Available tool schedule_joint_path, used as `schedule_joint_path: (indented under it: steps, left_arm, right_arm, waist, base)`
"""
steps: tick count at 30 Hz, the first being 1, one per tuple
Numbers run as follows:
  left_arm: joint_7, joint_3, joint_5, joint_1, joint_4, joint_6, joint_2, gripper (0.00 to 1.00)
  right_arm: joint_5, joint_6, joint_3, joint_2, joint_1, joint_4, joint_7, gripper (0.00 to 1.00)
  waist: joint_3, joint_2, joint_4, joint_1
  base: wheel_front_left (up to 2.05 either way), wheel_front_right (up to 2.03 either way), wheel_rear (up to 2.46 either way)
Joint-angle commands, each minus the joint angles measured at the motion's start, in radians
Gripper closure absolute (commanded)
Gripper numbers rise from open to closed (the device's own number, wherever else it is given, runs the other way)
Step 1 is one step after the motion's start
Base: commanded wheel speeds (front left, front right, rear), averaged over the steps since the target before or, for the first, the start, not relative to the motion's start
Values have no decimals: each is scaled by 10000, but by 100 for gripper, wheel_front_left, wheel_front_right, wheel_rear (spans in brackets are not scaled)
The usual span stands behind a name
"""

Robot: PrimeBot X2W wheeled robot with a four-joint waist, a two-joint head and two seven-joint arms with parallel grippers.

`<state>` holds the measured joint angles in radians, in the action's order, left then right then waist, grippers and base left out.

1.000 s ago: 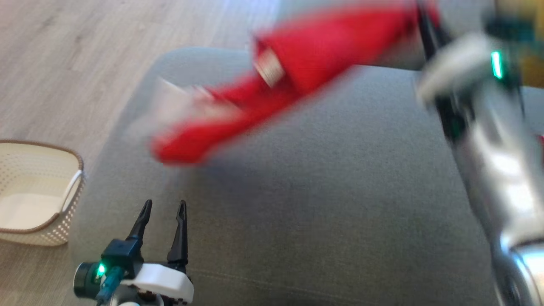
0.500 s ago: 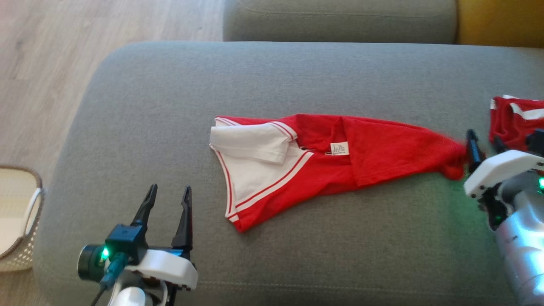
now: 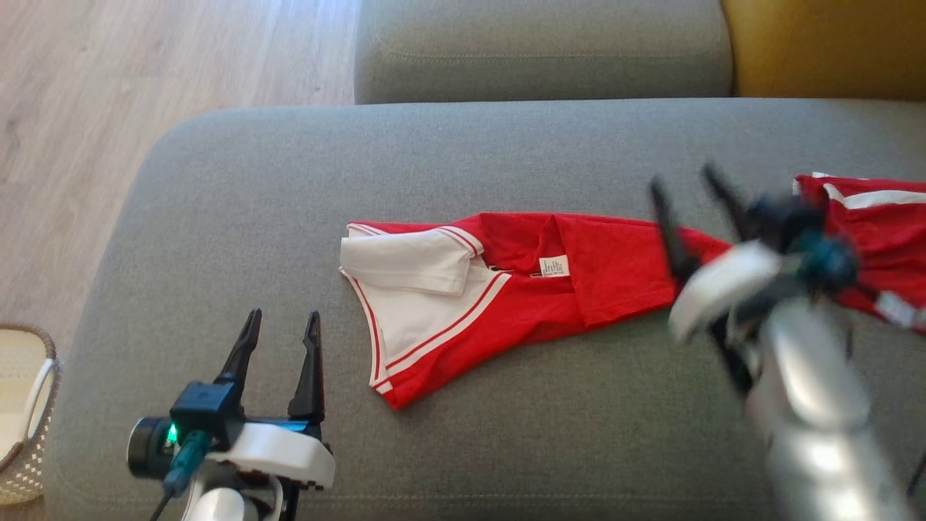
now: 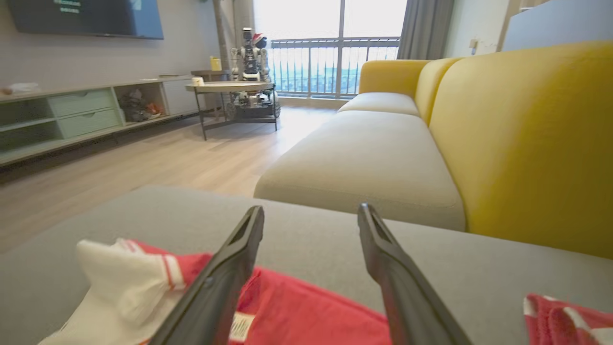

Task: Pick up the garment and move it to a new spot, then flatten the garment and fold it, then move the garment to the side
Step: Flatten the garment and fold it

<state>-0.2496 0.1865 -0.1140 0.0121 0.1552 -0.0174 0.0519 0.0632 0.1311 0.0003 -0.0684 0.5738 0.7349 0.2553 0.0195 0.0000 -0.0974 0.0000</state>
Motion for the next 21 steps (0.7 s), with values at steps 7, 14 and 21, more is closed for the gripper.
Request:
schedule_joint_path:
  steps: [7,14,21]
  left_arm:
    - [-122,-189,-195,-128,-697,-264,-15,0]
    - [-122,116,-182,-297,-666,-263,-16,0]
    - [-122,570,-207,-553,-463,-277,-16,0]
  right_arm:
    - [509,-4,1491,171,-2754,-2805,64,0]
    - [754,-4,2045,178,-2851,-3345,-218,0]
    - [1807,-4,2705,180,-1937,-2718,-1127,0]
  waist:
    - [-1,0,-55,0]
    - [-345,0,-568,0]
    - [-946,0,-1594,0]
  base:
    - [0,0,0]
    - [0,0,0]
    - [0,0,0]
